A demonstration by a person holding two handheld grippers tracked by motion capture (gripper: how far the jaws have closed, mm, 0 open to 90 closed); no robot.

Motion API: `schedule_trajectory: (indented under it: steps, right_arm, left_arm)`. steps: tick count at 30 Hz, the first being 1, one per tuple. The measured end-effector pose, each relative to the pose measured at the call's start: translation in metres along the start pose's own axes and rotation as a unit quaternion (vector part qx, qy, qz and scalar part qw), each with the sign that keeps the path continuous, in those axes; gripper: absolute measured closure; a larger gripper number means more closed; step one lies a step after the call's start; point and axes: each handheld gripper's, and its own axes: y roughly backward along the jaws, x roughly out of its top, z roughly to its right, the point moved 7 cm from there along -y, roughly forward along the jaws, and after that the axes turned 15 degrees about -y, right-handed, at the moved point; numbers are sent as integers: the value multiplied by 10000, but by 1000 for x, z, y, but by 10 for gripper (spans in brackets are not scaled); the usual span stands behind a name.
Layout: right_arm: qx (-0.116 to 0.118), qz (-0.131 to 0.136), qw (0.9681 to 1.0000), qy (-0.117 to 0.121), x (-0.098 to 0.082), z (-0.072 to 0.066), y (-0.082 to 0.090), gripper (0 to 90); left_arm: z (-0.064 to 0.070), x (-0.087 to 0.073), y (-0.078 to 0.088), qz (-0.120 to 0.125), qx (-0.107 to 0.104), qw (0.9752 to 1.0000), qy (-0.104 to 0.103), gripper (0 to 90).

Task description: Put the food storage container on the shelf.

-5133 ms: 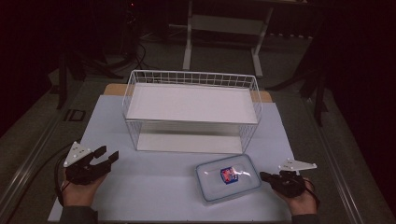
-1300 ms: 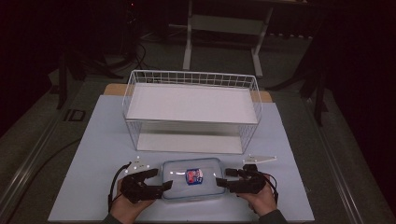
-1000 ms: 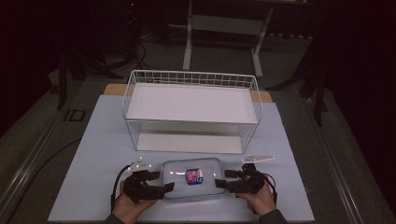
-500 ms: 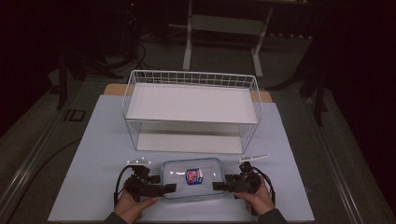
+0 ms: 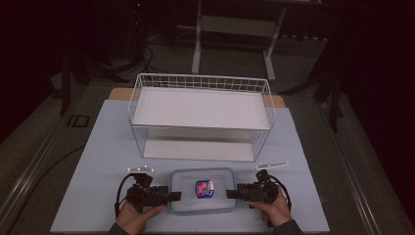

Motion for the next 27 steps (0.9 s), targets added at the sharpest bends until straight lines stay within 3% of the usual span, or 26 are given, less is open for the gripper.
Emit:
schedule_trajectory:
  steps: [4, 10, 17, 27]
  right_arm:
    - [20, 29, 10000, 12, -3, -2, 5, 436]
    - [-57, 212, 9995, 232, -3, -9, 12, 502]
    - [-243, 361, 9980, 452, -1, -12, 12, 498]
    - [-286, 626, 9951, 715, 4, -22, 17, 497]
  left_arm:
    - [2, 2, 4, 58, 13, 10000, -18, 443]
    - [6, 8, 10, 227, 263, 9988, -350, 508]
    - [9, 12, 12, 303, 440, 9966, -630, 515]
    - [11, 19, 18, 502, 489, 9945, -781, 516]
